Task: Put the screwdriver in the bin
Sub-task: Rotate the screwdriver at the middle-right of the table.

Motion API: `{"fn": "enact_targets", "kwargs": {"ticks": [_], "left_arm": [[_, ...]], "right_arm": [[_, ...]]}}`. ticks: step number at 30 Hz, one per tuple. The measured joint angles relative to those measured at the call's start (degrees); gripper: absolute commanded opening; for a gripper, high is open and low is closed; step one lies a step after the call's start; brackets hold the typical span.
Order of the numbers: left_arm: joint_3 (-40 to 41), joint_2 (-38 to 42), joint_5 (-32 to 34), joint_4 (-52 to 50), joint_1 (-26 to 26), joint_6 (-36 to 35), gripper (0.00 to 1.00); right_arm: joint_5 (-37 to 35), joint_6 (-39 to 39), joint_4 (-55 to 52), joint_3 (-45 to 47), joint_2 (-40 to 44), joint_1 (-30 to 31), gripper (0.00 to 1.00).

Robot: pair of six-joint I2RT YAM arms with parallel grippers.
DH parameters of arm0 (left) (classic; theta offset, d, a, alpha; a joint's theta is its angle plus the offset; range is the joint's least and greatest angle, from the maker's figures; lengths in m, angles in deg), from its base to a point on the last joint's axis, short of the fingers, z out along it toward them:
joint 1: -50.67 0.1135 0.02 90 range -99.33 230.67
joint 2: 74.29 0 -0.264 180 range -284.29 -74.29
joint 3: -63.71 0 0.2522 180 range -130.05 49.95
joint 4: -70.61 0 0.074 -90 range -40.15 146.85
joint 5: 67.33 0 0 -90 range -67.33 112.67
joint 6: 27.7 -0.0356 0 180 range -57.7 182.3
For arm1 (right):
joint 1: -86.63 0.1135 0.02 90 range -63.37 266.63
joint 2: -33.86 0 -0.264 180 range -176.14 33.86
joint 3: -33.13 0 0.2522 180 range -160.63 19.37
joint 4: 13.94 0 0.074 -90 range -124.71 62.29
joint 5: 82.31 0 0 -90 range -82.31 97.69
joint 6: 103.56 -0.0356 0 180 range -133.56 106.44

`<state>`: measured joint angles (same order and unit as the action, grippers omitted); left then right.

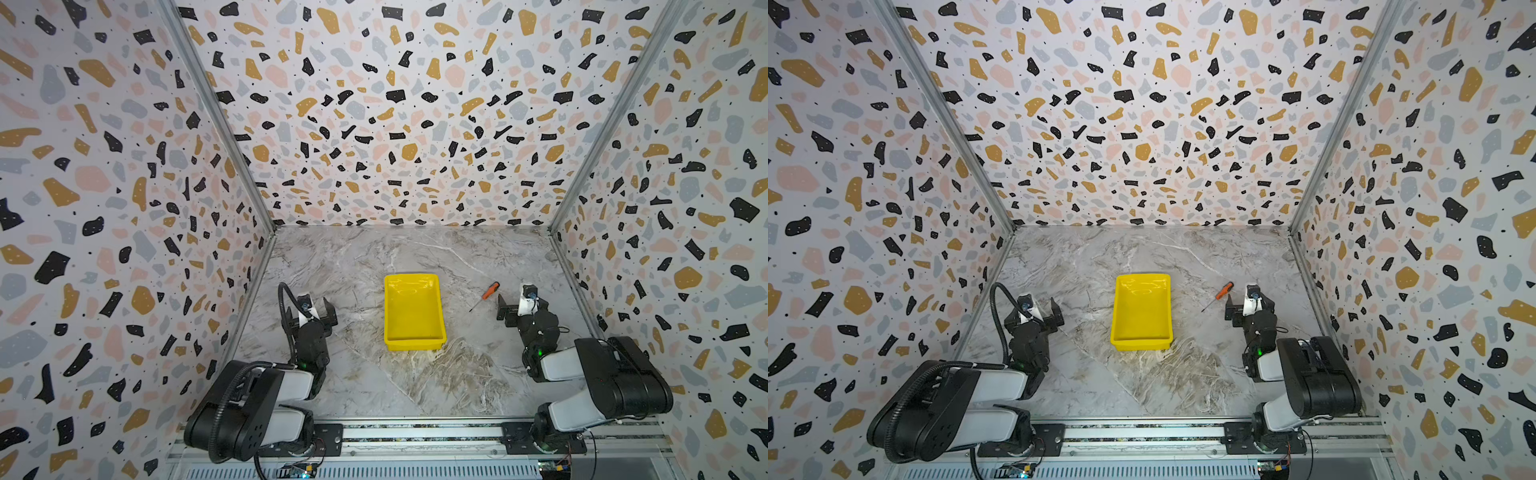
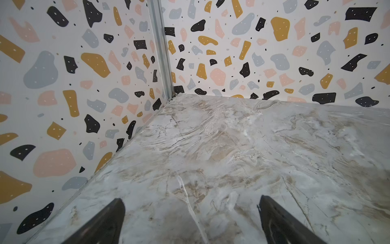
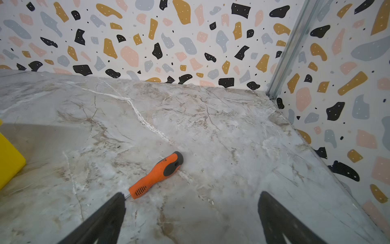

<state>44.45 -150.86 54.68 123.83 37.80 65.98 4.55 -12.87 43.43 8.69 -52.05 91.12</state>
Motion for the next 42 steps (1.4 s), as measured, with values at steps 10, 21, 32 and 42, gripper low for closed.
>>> {"fn": "enact_targets", "kwargs": {"ticks": [10, 21, 32, 42], "left_arm": [[0.0, 0.0, 0.0, 0.0, 0.0, 0.0, 1.00], [0.0, 0.0, 0.0, 0.0, 0.0, 0.0, 1.00], [0.0, 0.0, 0.0, 0.0, 0.0, 0.0, 1.00], [0.0, 0.0, 0.0, 0.0, 0.0, 0.0, 1.00]], "right_arm": [[1.2, -0.2, 0.0, 0.0, 0.0, -0.7, 0.99], [0.9, -0.2, 0.0, 0.0, 0.0, -0.4, 0.99], [0.5, -0.2, 0.0, 0.0, 0.0, -0.2, 0.99], [0.5, -0.2, 0.0, 0.0, 0.0, -0.2, 0.99]]}}
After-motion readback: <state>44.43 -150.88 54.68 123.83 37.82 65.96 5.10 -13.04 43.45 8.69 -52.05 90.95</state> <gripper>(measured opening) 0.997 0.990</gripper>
